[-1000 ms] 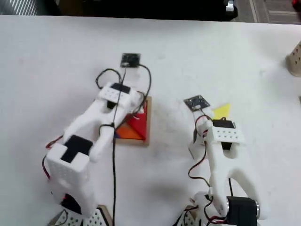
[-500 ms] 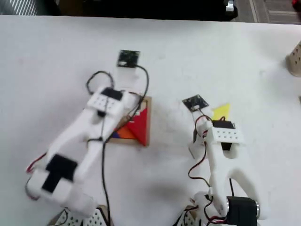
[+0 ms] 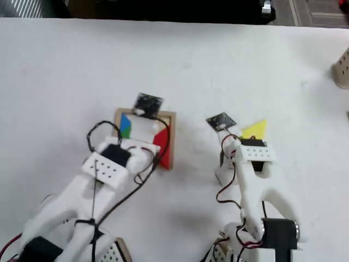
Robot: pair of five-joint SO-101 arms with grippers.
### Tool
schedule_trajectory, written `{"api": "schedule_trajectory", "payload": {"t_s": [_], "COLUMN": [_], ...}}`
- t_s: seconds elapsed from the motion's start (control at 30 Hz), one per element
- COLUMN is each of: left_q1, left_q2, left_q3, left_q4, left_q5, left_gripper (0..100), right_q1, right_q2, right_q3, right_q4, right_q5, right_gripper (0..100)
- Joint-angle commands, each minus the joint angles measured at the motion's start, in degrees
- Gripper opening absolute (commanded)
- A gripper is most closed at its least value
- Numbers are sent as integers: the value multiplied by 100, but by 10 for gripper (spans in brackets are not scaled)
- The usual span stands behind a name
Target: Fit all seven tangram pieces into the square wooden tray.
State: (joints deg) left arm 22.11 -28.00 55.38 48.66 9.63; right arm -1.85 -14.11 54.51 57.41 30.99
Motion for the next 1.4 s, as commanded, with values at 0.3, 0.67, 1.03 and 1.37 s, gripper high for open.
{"api": "schedule_trajectory", "payload": {"t_s": [0.3,0.67,1.03,1.37], "left_q1": [180,-4,-303,-338], "left_q2": [2589,2774,2343,2343], "left_q3": [-1802,-1969,-1908,-1635], "left_q4": [-255,-844,-695,-1802], "left_q5": [-79,-79,-79,624], "left_gripper": [22,22,22,22], "right_q1": [-40,-40,-40,-40], "right_q2": [-13,-22,-13,-4], "right_q3": [-185,-185,-185,-193], "right_q4": [31,40,40,40], "right_q5": [62,70,70,70], "right_gripper": [18,18,18,18]}}
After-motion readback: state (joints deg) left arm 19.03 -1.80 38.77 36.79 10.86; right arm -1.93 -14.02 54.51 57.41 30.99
